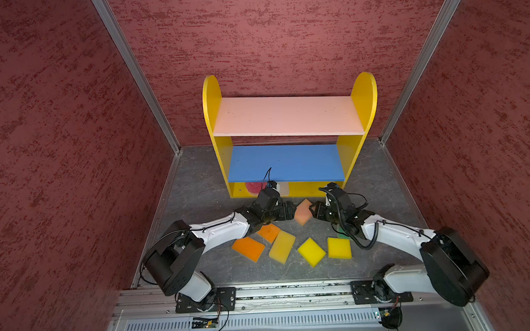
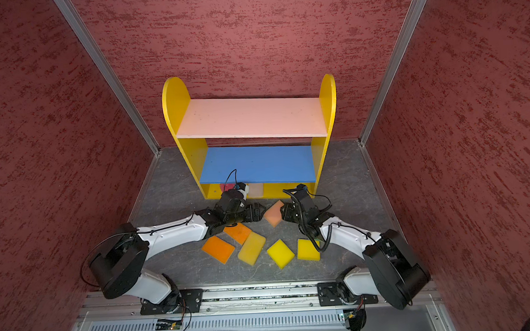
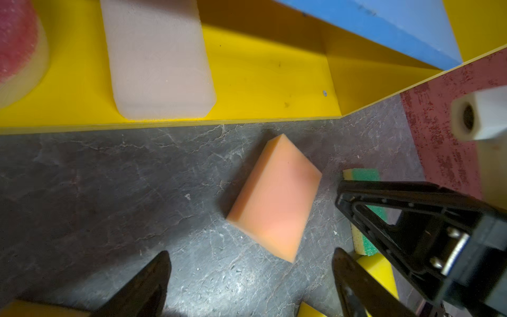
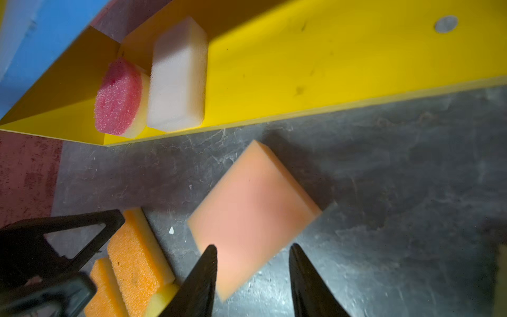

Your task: Place and organize the cleaning sponges onto the shelf

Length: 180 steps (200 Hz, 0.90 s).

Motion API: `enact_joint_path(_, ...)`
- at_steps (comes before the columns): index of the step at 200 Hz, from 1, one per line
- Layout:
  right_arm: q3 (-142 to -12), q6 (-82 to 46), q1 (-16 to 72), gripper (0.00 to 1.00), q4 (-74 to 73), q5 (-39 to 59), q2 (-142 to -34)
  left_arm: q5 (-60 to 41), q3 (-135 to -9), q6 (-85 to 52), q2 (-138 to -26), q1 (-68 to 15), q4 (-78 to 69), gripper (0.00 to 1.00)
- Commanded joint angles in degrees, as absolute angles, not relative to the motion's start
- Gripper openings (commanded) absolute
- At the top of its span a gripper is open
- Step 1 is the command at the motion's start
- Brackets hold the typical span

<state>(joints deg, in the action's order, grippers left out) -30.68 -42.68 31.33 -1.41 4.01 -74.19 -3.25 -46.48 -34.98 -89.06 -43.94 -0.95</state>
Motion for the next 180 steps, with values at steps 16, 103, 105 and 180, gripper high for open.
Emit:
enact_joint_path(16, -25.22, -50.03, 33.75, 0.32, -3.25, 3.77, -68.14, -4.72, -48.58, -33.74, -92.58, -43.84, -3.05, 0.69)
enact_joint_path(103, -24.35, -52.30, 33.75, 0.38, -6.30, 4.14, -73.10, -7.71, -53.61, -34.85, -101.95, -44.60, -5.14, 0.57)
enact_joint_path(105, -24.35, -52.25, 33.75, 0.37, -6.19, 4.13, -72.94, -7.91, -53.79, -34.82, -102.17, -44.68, -5.02, 0.57)
enact_joint_path(180, -23.18, -53.86, 33.75, 0.45, -5.36, 4.75, -70.07, -9.66, -55.77, -35.68, -102.23, -47.93, -2.81, 0.52)
